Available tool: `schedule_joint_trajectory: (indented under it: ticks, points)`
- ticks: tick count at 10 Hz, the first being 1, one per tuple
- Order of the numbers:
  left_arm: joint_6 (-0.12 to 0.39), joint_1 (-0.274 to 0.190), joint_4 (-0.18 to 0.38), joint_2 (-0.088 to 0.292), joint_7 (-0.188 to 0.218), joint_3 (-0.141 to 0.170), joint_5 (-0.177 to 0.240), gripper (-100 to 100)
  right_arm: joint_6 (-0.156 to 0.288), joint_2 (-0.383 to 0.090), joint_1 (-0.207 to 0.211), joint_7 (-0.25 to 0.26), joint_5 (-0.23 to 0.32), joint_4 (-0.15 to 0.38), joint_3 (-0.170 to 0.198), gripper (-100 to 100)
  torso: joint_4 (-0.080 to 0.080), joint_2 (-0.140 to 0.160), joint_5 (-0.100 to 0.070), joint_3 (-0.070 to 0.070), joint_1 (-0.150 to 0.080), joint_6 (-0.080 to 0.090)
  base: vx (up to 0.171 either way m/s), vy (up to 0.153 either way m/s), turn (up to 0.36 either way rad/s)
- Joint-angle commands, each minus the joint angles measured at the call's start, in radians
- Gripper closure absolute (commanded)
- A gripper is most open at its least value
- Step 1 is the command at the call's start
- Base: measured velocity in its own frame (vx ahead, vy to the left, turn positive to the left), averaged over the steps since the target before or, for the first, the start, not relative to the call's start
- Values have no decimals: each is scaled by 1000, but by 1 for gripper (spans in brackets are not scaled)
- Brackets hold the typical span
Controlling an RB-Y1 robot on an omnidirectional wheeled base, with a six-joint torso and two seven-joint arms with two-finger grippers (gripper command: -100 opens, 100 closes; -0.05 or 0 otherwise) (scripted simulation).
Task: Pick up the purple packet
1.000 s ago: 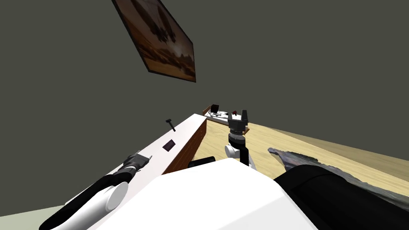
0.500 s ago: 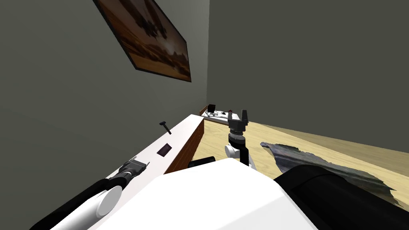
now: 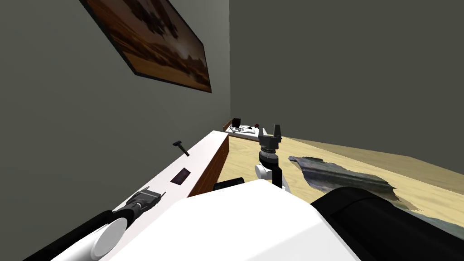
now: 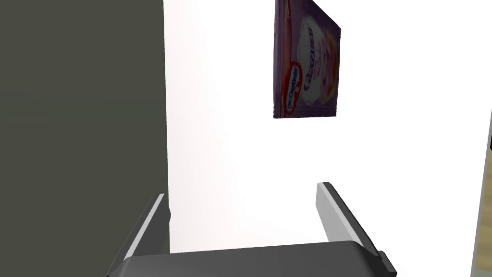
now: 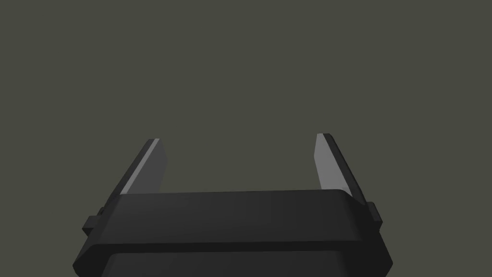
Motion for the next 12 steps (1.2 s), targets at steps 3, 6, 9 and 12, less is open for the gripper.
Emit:
schedule_joint_trajectory:
  ticks: [3, 6, 9, 12]
  points:
    - [92, 6, 6, 0, 24, 31, 23, -100, 0, 0, 0, 0, 0, 0, 0, 0, 0, 0, 0, 0, 0, 0, 19, 12, -131]
    - [190, 16, 14, 1, 63, 85, 63, -100, 0, 0, 0, 0, 0, 0, 0, 0, 0, 0, 0, 0, 0, 0, 22, 10, -221]
    - [273, 21, 18, 0, 82, 111, 83, -100, 0, 0, 0, 0, 0, 0, 0, 0, 0, -1, 0, 0, 1, 0, 25, 25, -162]
    - [347, 25, 22, 0, 100, 136, 102, -100, 0, 0, 0, 0, 0, 0, 0, 0, 0, 0, 0, 0, 0, 1, 15, 13, -125]
